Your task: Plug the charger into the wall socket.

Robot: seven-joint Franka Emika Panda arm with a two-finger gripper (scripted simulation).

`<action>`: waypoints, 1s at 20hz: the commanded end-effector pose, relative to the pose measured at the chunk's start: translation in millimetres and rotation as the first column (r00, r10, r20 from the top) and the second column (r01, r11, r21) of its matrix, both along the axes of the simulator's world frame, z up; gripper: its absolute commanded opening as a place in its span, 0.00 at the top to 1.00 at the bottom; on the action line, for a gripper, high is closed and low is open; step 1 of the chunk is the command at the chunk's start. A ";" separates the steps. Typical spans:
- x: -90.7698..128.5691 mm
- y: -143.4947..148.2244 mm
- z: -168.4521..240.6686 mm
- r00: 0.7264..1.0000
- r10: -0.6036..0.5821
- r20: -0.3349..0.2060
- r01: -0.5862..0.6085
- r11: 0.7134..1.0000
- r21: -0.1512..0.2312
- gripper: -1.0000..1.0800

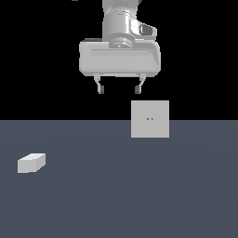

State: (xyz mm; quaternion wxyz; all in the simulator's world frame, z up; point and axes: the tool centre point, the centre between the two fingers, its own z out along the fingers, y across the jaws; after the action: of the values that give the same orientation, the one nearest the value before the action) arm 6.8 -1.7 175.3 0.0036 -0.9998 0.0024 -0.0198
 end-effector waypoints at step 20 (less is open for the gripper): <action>-19.9 45.7 -25.7 0.994 0.040 0.101 -0.041 0.999 0.006 0.04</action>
State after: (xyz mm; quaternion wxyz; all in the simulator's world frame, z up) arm -10.0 37.1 153.6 0.0072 -0.9979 -0.0147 -0.0630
